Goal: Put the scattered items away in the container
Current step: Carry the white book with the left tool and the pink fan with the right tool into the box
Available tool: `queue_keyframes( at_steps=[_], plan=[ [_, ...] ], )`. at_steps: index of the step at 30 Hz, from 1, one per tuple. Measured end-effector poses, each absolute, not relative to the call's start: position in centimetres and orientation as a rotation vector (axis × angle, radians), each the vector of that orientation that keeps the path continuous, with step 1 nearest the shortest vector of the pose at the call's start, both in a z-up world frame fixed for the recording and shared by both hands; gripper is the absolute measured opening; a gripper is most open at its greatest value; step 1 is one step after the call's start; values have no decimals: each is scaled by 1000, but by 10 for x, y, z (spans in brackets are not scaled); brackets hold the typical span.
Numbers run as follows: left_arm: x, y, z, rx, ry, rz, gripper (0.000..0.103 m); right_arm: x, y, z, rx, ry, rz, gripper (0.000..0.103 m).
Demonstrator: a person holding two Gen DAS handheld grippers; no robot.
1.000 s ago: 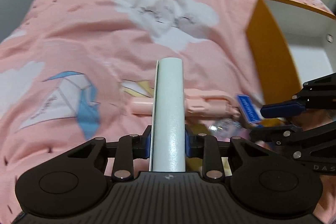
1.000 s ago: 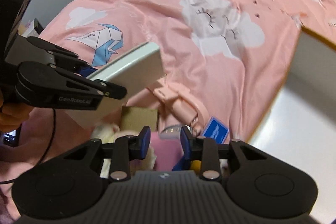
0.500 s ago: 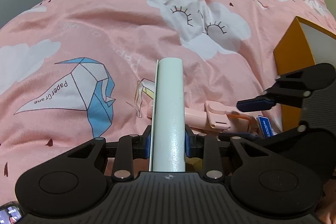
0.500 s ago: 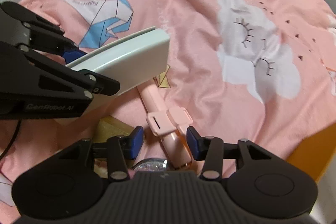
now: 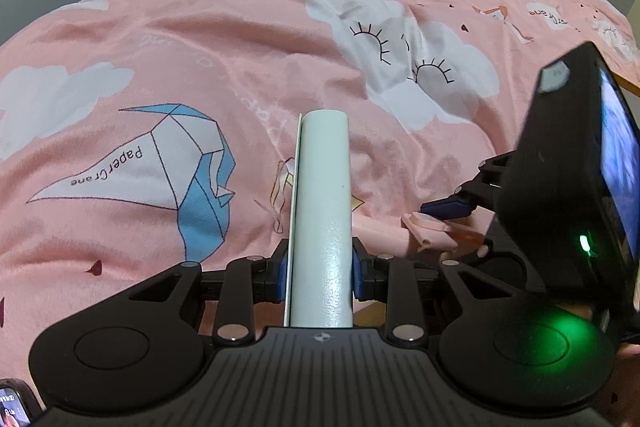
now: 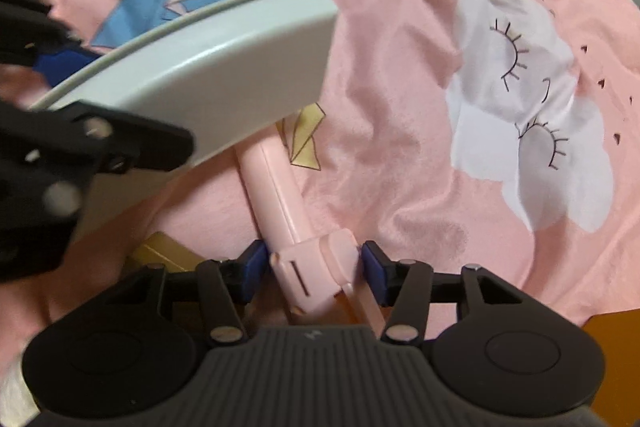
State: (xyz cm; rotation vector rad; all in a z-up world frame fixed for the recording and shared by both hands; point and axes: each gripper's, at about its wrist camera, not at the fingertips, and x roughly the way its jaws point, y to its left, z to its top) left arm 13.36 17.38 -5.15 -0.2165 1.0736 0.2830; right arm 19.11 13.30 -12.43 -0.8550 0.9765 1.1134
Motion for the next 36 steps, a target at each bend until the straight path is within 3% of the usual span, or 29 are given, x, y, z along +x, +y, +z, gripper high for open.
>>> queue_keyframes(
  at_steps=[17, 36],
  plan=[
    [123, 169, -16, -219, 929, 286, 33, 249, 82, -74, -319, 1191, 974, 50],
    [128, 76, 65, 4, 735, 154, 33, 230, -72, 44, 136, 949, 803, 50]
  ],
)
